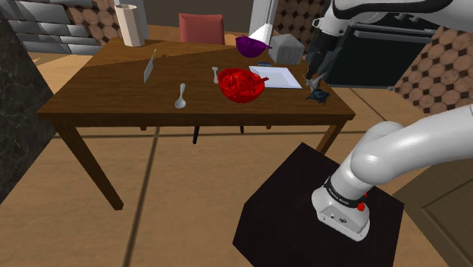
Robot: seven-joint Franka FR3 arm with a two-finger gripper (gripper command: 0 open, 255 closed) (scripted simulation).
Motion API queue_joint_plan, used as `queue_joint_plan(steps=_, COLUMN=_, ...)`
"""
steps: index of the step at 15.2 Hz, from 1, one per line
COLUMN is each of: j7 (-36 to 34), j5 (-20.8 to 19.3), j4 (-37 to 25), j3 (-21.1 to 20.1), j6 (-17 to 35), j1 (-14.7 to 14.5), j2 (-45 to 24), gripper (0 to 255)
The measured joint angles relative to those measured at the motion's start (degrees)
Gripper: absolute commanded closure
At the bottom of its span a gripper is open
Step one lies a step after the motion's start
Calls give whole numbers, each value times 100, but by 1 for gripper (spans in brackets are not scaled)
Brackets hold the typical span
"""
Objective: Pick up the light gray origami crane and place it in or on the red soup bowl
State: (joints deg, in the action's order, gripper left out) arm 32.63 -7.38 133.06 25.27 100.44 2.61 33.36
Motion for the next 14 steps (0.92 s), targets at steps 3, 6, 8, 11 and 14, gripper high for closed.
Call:
queue_joint_plan(steps=3, j7=766, j5=37, j4=-420, j3=560, j6=61, j1=-94, j2=-603, gripper=0)
queue_joint_plan(steps=6, j7=1518, j5=206, j4=-919, j3=1058, j6=23, j1=-219, j2=-1239, gripper=0)
queue_joint_plan(steps=8, j7=2036, j5=417, j4=-1286, j3=1385, j6=15, j1=-314, j2=-1759, gripper=0)
queue_joint_plan(steps=11, j7=2322, j5=494, j4=-1264, j3=1545, j6=172, j1=-319, j2=-1972, gripper=0)
queue_joint_plan(steps=14, j7=2369, j5=524, j4=-1062, j3=1577, j6=421, j1=-326, j2=-2038, gripper=0)
